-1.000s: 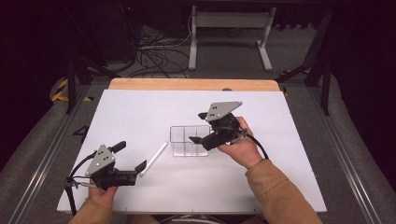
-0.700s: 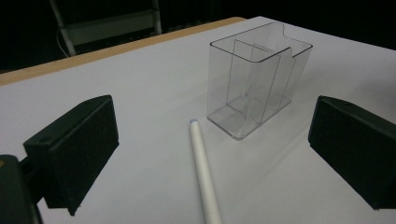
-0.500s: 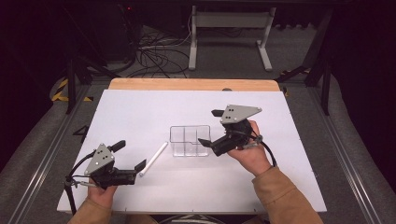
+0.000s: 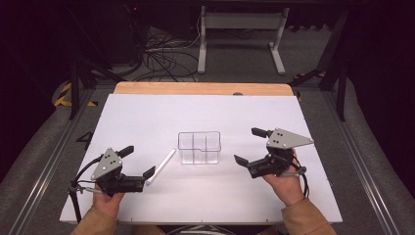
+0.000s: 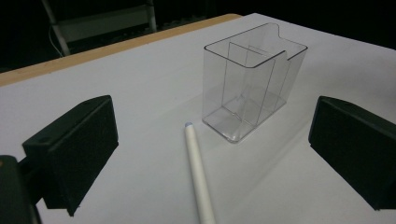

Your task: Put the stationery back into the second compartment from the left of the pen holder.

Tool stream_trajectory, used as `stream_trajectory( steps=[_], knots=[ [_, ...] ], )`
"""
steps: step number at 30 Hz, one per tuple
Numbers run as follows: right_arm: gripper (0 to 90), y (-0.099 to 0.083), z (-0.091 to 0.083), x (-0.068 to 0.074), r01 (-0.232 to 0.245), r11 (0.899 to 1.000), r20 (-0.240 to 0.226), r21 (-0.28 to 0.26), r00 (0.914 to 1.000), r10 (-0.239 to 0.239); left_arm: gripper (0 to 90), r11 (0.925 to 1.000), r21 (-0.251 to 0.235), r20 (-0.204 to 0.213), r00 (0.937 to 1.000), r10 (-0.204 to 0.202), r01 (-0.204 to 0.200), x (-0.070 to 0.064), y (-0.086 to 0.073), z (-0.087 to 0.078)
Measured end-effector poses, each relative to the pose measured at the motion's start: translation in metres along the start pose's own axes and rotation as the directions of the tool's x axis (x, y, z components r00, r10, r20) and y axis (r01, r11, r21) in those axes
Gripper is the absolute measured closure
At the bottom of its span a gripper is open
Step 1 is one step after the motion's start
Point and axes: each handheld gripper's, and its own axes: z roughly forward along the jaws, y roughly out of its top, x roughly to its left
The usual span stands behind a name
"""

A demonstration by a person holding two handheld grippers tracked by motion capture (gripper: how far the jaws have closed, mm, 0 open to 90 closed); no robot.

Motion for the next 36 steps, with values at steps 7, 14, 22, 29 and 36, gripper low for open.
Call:
stream_trajectory(
  steps=[7, 14, 22, 29, 36],
  knots=[
    [0.0, -0.039, -0.018, -0.003, -0.057, 0.998, 0.057, -0.003, 0.9967, 0.057, 2.0, 0.9995, 0.031, 0.011, 0.9999, -0.009, 0.009, 0.003, 0.005, 0.004],
    [0.2, -0.078, -0.033, -0.006, -0.108, 0.994, 0.087, -0.002, 0.9904, 0.108, 2.2, 0.9988, 0.048, 0.036, 0.9994, -0.001, -0.001, 0.002, 0.013, 0.006],
    [0.3, -0.095, -0.043, -0.004, -0.099, 0.994, 0.107, -0.038, 0.989, 0.102, 2.5, 0.9971, 0.074, 0.025, 0.9995, 0.018, -0.02, 0.002, 0.019, 0.012],
    [0.3, -0.104, -0.038, -0.005, -0.108, 0.994, 0.108, -0.016, 0.9881, 0.109, 4.1, 0.9855, 0.159, 0.047, 0.9975, 0.052, -0.059, 0.003, 0.032, 0.02],
    [0.3, -0.11, -0.034, -0.008, -0.124, 0.992, 0.108, -0.001, 0.9865, 0.123, 4.2, 0.9608, 0.277, 0.069, 0.9976, -0.01, -0.01, 0.008, 0.041, 0.033]
  ],
)
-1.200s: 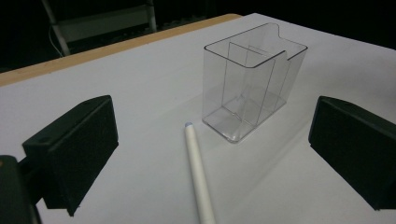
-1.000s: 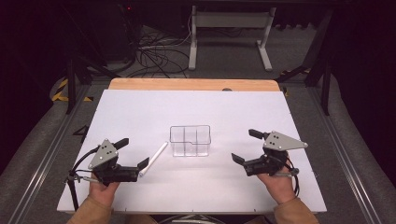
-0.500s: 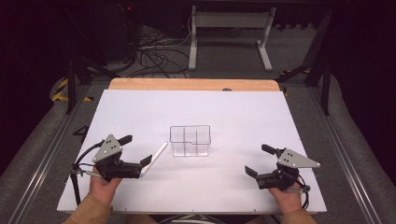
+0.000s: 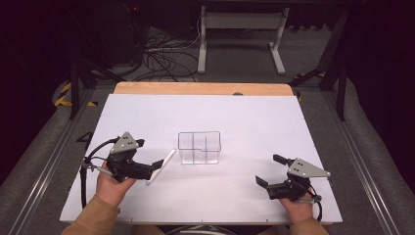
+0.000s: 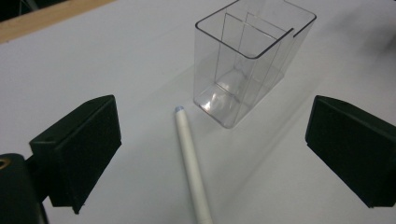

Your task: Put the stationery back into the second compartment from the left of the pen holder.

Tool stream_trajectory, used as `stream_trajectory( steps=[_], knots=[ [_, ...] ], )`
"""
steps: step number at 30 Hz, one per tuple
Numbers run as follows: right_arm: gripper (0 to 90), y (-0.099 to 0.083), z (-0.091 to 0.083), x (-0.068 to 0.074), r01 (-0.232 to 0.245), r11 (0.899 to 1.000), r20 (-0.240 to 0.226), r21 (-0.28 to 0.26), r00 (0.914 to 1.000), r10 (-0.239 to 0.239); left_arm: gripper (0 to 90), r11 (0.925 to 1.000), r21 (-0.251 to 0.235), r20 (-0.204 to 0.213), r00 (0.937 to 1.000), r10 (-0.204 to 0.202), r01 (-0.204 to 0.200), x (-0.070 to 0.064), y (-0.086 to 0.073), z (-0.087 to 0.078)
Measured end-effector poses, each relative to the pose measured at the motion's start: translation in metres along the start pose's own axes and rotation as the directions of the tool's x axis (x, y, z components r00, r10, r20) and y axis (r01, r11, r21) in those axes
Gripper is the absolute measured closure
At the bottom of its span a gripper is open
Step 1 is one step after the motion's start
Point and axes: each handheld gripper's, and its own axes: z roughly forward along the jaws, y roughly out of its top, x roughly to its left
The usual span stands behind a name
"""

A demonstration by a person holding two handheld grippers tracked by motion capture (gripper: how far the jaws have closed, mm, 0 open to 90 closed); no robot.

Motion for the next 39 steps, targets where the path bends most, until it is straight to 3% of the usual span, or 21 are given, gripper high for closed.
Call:
stream_trajectory(
  steps=[5, 10, 11, 14, 15, 19, 24, 26, 29, 35, 39],
  knots=[
    [0.3, -0.001, 0.002, 0.001, 0.0, 1.0, -0.003, 0.015, 1.0, 0.0, 4.5, 0.9985, 0.051, 0.023, 0.9994, -0.024, 0.023, 0.003, 0.006, 0.009],
    [0.3, -0.001, 0.002, 0.001, -0.002, 1.0, -0.005, 0.015, 1.0, 0.002, 5.4, 0.9944, 0.102, 0.012, 0.9994, -0.031, 0.03, 0.005, 0.009, 0.019],
    [0.3, -0.001, 0.002, 0.001, -0.001, 1.0, -0.006, 0.014, 1.0, 0.001, 5.4, 0.9903, 0.136, 0.008, 0.9995, -0.032, 0.03, 0.007, 0.011, 0.025],
    [0.3, -0.001, 0.002, 0.001, -0.002, 1.0, -0.008, 0.017, 1.0, 0.002, 7.2, 0.9851, 0.168, 0.01, 0.9993, -0.036, 0.033, 0.009, 0.013, 0.03],
    [0.4, -0.001, 0.002, 0.001, -0.003, 1.0, -0.01, 0.018, 0.9999, 0.003, 7.7, 0.9798, 0.195, 0.012, 0.9987, -0.049, 0.046, 0.01, 0.014, 0.035],
    [0.4, -0.001, 0.002, 0.001, -0.004, 1.0, -0.015, 0.018, 0.9999, 0.004, 8.5, 0.9732, 0.226, -0.002, 0.9992, -0.041, 0.04, 0.01, 0.016, 0.043],
    [0.4, -0.002, 0.003, 0.001, -0.003, 1.0, -0.018, 0.02, 0.9998, 0.003, 8.7, 0.9702, 0.241, -0.015, 0.9997, -0.021, 0.024, 0.009, 0.018, 0.049],
    [0.4, -0.002, 0.003, 0.001, -0.004, 1.0, -0.018, 0.022, 0.9998, 0.005, 9.3, 0.9637, 0.267, -0.041, 0.9991, 0.009, 0.002, 0.008, 0.018, 0.054],
    [0.4, -0.002, 0.003, 0.001, -0.004, 1.0, -0.022, 0.02, 0.9998, 0.005, 10.8, 0.9594, 0.281, -0.046, 0.9982, 0.039, -0.024, 0.005, 0.021, 0.056],
    [0.5, -0.001, 0.003, 0.001, -0.006, 1.0, -0.028, 0.019, 0.9996, 0.007, 12.4, 0.9543, 0.299, -0.033, 0.9992, 0.024, -0.013, 0.003, 0.023, 0.06],
    [0.5, -0.002, 0.004, 0.001, -0.007, 1.0, -0.038, 0.023, 0.9993, 0.008, 17.8, 0.947, 0.321, -0.022, 0.9997, -0.012, 0.018, 0.005, 0.022, 0.063]
  ],
)
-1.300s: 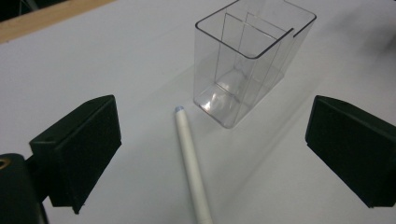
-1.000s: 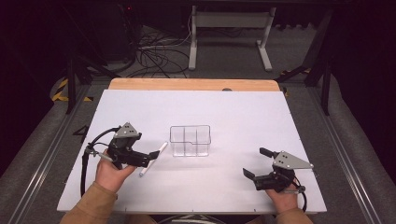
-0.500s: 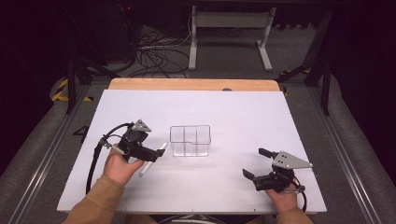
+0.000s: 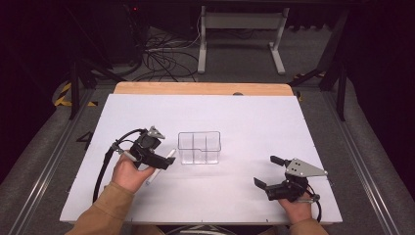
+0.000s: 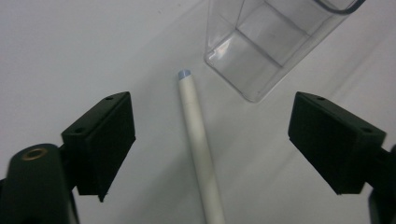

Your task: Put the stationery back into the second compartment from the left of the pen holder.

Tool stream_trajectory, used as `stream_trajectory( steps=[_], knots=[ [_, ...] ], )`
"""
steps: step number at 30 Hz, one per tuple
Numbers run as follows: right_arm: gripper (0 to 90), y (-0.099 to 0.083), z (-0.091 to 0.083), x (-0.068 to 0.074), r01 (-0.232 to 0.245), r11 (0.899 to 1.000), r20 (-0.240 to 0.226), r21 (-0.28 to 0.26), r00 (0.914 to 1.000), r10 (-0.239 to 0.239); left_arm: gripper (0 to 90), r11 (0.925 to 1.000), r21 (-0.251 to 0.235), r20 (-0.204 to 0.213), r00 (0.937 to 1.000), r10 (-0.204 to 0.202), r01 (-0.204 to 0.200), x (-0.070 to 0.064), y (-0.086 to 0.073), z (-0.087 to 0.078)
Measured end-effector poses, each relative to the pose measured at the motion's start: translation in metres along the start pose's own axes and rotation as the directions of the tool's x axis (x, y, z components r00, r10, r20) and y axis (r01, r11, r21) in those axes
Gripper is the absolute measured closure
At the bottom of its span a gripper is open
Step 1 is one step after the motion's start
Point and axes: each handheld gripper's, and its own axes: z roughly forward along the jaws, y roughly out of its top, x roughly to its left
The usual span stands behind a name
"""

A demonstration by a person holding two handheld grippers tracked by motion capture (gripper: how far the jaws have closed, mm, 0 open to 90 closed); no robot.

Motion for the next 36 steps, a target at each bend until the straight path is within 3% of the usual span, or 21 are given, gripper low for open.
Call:
stream_trajectory(
  steps=[5, 11, 15, 21, 25, 36],
  knots=[
    [0.5, 0.0, -0.001, 0.0, -0.004, 1.0, -0.003, -0.003, 1.0, 0.004, 26.8, 0.9997, 0.02, 0.03, 0.9994, -0.015, 0.015, -0.001, 0.0, 0.004],
    [0.5, 0.0, 0.0, 0.001, -0.005, 1.0, -0.011, -0.004, 0.9999, 0.005, 36.2, 0.9978, 0.066, 0.002, 0.9999, -0.011, 0.011, -0.001, 0.0, 0.017],
    [0.5, 0.0, -0.001, 0.0, -0.009, 1.0, -0.018, -0.008, 0.9998, 0.009, 40.3, 0.9965, 0.083, 0.006, 0.9999, -0.013, 0.013, 0.0, 0.001, 0.022],
    [0.4, 0.0, -0.001, 0.0, -0.009, 1.0, -0.02, -0.006, 0.9998, 0.009, 53.7, 0.9916, 0.122, -0.034, 0.9987, -0.037, 0.041, 0.002, 0.002, 0.03],
    [0.4, 0.0, -0.001, 0.0, -0.007, 1.0, -0.022, -0.006, 0.9997, 0.007, 62.9, 0.9881, 0.15, -0.061, 0.9978, -0.027, 0.036, 0.002, 0.002, 0.034],
    [0.4, 0.0, -0.001, 0.0, -0.005, 1.0, -0.02, 0.002, 0.9998, 0.005, 69.0, 0.9801, 0.181, -0.11, 0.9921, -0.061, 0.08, 0.001, 0.002, 0.04]
  ],
)
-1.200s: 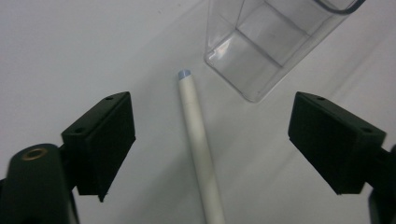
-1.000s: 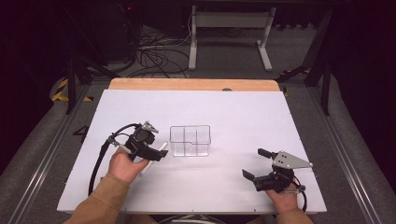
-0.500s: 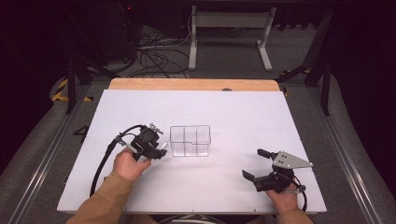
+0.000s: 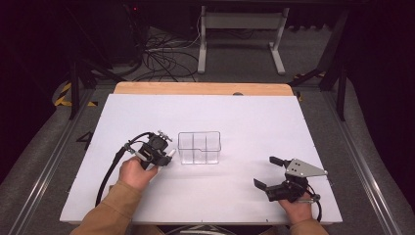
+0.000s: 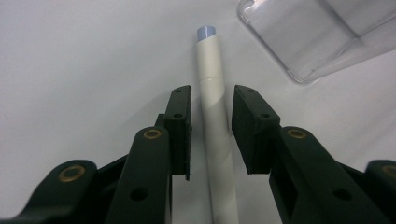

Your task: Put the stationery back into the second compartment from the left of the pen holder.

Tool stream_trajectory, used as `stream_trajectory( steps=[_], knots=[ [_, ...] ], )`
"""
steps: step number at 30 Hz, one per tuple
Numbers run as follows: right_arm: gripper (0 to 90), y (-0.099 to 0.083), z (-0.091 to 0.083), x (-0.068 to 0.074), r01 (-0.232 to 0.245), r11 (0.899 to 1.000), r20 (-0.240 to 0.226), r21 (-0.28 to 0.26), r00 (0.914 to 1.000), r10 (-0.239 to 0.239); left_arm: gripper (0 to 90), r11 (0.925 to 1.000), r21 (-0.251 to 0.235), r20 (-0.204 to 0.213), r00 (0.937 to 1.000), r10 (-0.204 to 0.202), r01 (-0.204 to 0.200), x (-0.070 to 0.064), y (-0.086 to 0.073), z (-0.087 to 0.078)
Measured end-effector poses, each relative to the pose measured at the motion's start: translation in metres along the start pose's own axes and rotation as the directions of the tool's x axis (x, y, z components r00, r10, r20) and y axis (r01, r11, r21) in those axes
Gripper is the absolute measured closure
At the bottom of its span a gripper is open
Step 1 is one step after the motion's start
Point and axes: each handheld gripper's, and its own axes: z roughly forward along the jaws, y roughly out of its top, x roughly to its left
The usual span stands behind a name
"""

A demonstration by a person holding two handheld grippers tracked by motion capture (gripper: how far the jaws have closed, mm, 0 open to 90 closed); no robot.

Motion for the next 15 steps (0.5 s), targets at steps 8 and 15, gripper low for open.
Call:
stream_trajectory(
  steps=[8, 15],
  knots=[
    [0.4, -0.0001, 0.0003, -0.0003, 0.002, 1.0, -0.003, 0.003, 1.0, -0.002, 71.3, 0.9985, 0.01, -0.003, 0.9985, -0.054, 0.054, 0.0004, 0.0007, 0.0015],
    [0.5, -0.0003, 0.0008, -0.0003, 0.005, 1.0, -0.004, 0.006, 1.0, -0.005, 76.8, 0.9973, 0.016, -0.005, 0.9974, -0.072, 0.072, -0.0019, 0.0012, 0.0016]
  ],
)
